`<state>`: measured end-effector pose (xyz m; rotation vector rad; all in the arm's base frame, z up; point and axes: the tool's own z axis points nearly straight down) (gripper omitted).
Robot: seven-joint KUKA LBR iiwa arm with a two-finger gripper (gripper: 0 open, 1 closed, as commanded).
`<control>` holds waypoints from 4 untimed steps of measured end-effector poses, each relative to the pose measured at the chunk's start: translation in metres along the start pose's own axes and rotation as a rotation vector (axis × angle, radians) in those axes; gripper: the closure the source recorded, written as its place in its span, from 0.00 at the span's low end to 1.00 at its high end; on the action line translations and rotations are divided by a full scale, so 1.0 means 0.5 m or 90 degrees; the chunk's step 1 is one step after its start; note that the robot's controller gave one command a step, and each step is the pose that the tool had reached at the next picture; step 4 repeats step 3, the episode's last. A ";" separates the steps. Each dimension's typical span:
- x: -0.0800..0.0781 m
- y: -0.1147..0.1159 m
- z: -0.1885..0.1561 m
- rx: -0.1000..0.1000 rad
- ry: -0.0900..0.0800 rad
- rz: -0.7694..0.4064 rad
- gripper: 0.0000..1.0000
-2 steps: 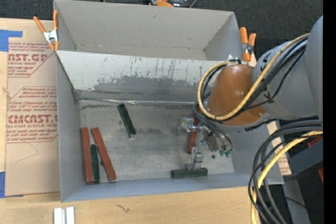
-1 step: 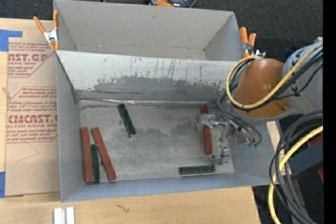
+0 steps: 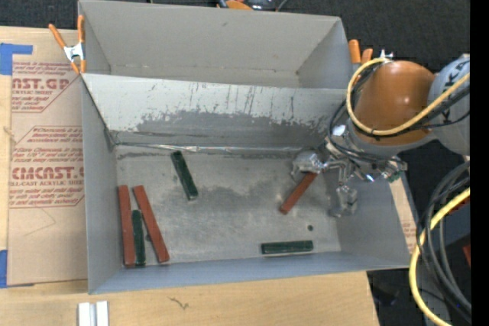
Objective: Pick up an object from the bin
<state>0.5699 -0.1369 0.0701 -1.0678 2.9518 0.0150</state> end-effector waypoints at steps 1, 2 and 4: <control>0.002 -0.004 -0.001 0.004 -0.001 -0.003 1.00; -0.035 -0.030 -0.258 0.010 -0.001 -0.023 1.00; -0.017 0.004 -0.563 0.005 0.002 -0.282 1.00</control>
Offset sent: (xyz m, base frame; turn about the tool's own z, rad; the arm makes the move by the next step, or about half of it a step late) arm 0.0000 0.0000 0.0000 0.0000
